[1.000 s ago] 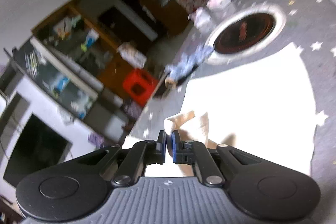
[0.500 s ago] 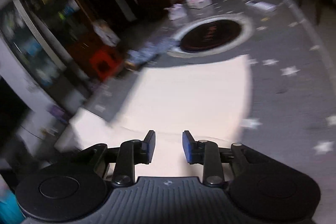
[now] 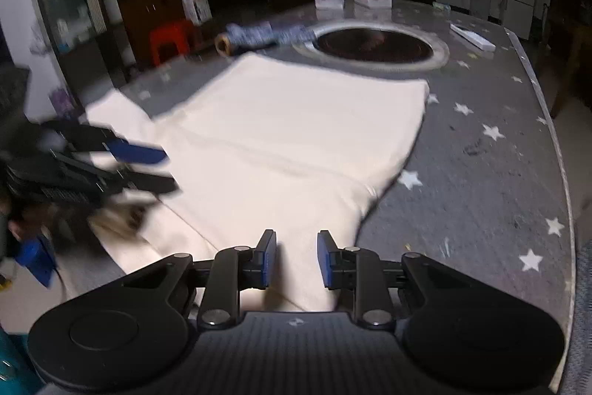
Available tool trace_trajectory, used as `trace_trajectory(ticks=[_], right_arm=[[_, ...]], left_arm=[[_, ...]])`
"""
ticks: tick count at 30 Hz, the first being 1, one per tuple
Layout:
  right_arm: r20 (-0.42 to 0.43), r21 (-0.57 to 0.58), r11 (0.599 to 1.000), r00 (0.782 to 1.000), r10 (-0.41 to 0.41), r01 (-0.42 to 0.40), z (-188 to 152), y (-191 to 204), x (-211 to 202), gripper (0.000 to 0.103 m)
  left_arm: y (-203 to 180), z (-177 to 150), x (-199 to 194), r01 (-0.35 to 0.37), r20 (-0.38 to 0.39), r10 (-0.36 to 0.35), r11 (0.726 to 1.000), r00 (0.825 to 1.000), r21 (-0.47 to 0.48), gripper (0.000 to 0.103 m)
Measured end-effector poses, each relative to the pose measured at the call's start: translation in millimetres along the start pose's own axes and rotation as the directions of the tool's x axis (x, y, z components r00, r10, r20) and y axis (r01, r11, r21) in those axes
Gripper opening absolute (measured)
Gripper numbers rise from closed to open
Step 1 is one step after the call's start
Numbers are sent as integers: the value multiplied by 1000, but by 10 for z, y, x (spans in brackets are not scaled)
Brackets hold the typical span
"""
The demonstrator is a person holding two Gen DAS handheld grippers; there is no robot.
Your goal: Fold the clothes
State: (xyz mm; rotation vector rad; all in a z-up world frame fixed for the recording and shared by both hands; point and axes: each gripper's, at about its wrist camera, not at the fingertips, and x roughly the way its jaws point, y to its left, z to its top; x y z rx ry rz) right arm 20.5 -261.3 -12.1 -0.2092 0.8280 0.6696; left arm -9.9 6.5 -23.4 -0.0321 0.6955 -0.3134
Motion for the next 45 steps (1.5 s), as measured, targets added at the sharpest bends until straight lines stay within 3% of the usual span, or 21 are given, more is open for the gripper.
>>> trace_trajectory(ticks=[9, 15, 19, 22, 26, 31, 35, 37, 39, 45], right_arm=[[62, 26, 1000, 998, 10, -12, 227, -54, 29, 23], [36, 71, 997, 999, 21, -23, 269, -139, 329, 22], [52, 87, 996, 998, 24, -28, 278, -130, 275, 23], [70, 99, 994, 997, 33, -40, 288, -105, 228, 23], [91, 97, 993, 994, 57, -66, 299, -16, 180, 23], [102, 54, 996, 992, 68, -74, 306, 153, 142, 24], [101, 43, 996, 992, 77, -82, 297, 226, 152, 24], [99, 40, 996, 992, 80, -84, 291, 253, 159, 24], [98, 36, 996, 992, 78, -82, 287, 276, 161, 24], [102, 31, 996, 992, 79, -82, 279, 334, 142, 24]], left_arm=[[116, 95, 44, 5, 27, -4, 998, 1000, -56, 50], [260, 58, -49, -6, 50, 10, 996, 999, -86, 50], [404, 24, -228, -60, 85, 71, 990, 994, -124, 50], [527, -45, -358, -154, 101, 170, 976, 980, -152, 51], [772, -157, -513, -279, 95, 307, 932, 947, -230, 51], [1149, -286, -713, -432, 67, 484, 828, 873, -357, 50], [1433, -338, -793, -520, 33, 584, 745, 811, -418, 50], [1551, -344, -788, -553, 11, 616, 715, 788, -428, 48], [1649, -356, -782, -561, -2, 625, 699, 780, -443, 46], [1830, -368, -724, -538, -16, 615, 676, 788, -504, 35]])
